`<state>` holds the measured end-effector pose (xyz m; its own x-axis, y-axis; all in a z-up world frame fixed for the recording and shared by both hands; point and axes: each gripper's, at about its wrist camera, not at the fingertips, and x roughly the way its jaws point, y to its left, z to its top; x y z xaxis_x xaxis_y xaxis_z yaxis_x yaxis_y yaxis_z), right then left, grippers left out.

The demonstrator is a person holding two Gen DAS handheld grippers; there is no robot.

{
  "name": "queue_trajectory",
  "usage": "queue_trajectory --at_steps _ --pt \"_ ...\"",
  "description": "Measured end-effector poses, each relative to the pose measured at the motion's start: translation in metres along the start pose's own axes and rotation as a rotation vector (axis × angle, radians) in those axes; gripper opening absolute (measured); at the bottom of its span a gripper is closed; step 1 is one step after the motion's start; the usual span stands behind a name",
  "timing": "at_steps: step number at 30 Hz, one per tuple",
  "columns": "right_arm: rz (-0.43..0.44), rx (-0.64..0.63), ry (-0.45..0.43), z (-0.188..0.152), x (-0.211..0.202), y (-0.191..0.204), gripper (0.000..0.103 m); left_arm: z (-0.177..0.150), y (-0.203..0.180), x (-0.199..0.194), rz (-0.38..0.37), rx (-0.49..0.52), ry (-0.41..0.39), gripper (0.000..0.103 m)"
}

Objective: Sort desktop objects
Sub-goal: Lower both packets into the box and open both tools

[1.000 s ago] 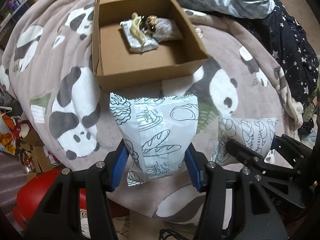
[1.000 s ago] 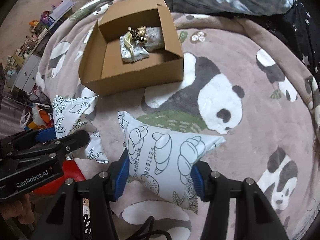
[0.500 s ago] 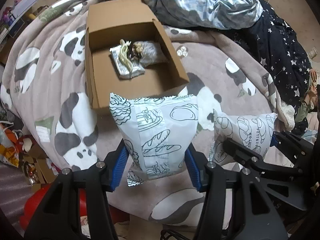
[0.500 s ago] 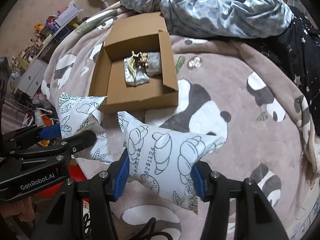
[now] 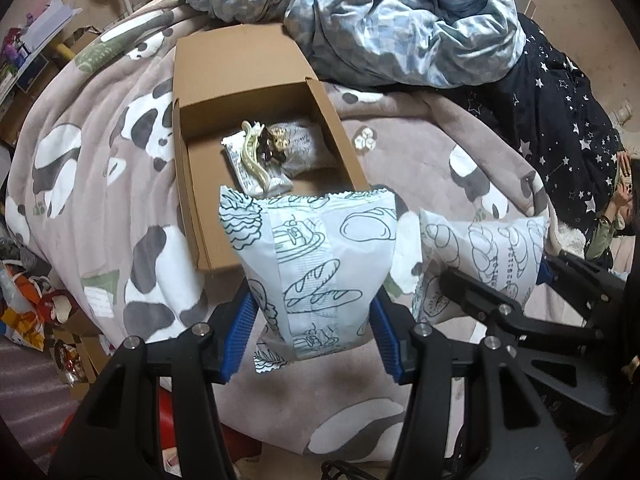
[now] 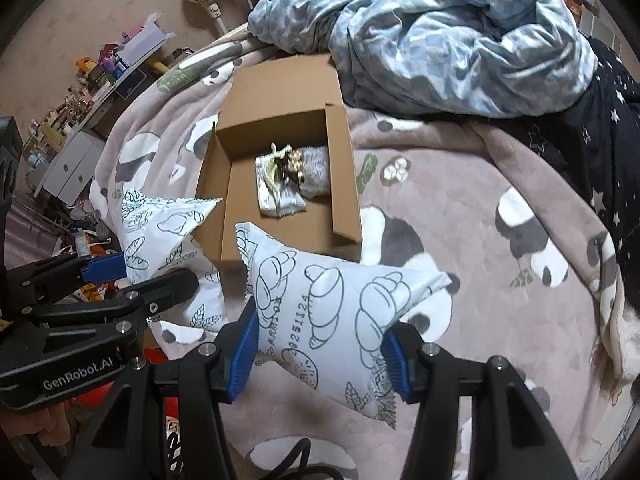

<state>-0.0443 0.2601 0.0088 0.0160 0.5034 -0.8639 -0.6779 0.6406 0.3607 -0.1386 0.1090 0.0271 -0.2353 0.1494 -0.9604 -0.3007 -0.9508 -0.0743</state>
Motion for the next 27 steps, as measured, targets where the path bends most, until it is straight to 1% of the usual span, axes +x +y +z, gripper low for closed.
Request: queue_trajectory --at_steps 9,21,27 --pt "-0.007 -0.019 -0.005 0.042 0.021 0.005 0.056 0.030 0.020 0.017 -0.005 -0.009 0.014 0.052" --pt "0.009 -0.045 0.016 0.090 0.066 0.017 0.056 0.070 0.060 0.051 0.003 -0.055 0.035 0.052" --pt "0.020 -0.056 0.016 0.111 0.089 0.023 0.056 0.089 0.073 0.070 0.004 -0.068 0.038 0.052"
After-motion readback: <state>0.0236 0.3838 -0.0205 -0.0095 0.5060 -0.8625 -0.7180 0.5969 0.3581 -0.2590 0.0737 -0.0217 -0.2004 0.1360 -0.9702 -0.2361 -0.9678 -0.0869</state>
